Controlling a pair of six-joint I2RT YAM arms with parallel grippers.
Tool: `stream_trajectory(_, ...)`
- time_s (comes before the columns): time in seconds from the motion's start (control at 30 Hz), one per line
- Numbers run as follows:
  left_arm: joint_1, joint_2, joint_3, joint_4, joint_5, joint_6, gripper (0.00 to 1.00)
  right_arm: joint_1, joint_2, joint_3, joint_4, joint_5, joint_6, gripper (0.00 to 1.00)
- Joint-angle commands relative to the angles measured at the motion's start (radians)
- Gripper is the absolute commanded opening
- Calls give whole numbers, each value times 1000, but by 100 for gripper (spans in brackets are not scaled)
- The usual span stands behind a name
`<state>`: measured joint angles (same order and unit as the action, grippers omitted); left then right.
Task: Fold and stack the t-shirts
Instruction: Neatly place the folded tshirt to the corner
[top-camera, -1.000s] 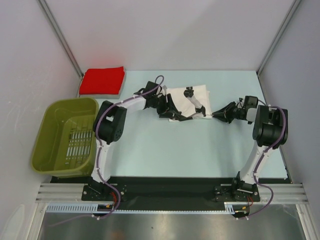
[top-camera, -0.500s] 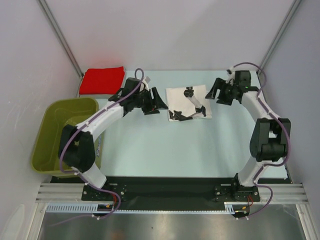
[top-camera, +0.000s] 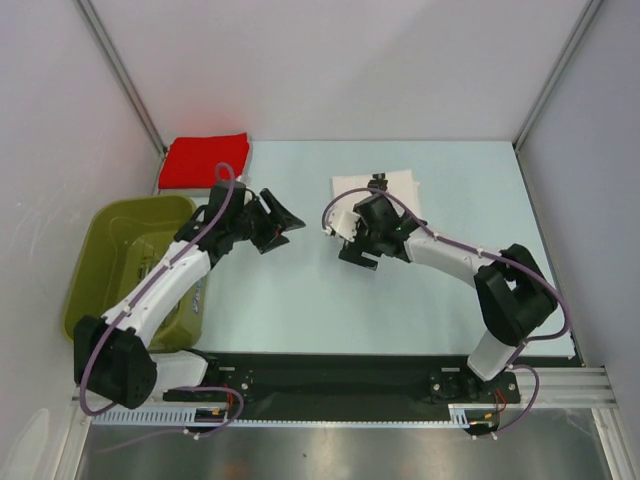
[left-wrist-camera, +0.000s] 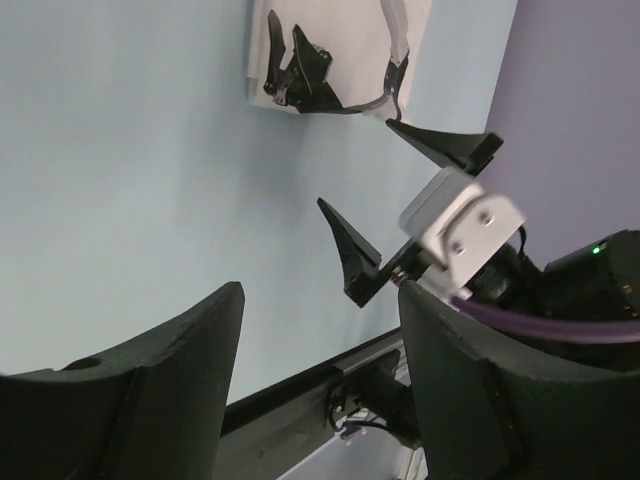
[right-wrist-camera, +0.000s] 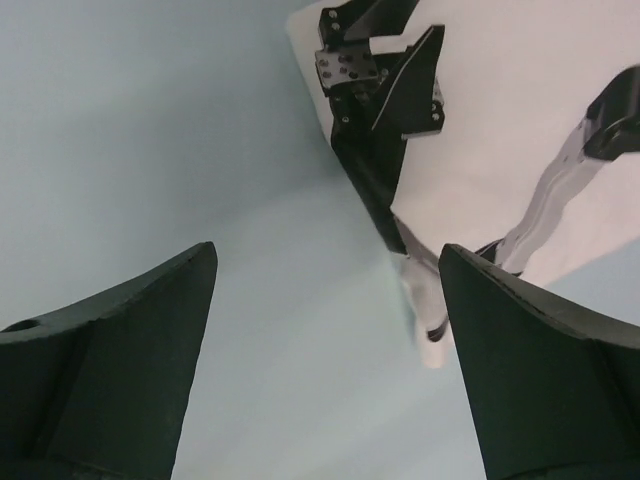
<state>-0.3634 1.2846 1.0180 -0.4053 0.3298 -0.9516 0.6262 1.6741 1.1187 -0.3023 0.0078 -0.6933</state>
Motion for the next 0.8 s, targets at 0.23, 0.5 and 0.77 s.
stream_trajectory(0.23,35,-202,5,-196,-199,-208,76,63,119,-31,221,169,-373,71)
stream_trajectory(0.5,69,-255,-27,-222,-167,-274,81,72,214,-37,292,127,-387,68)
stream_trajectory(0.77,93,-186,-9,-219,-140,-300,91,73,351,26,434,201,-373,54)
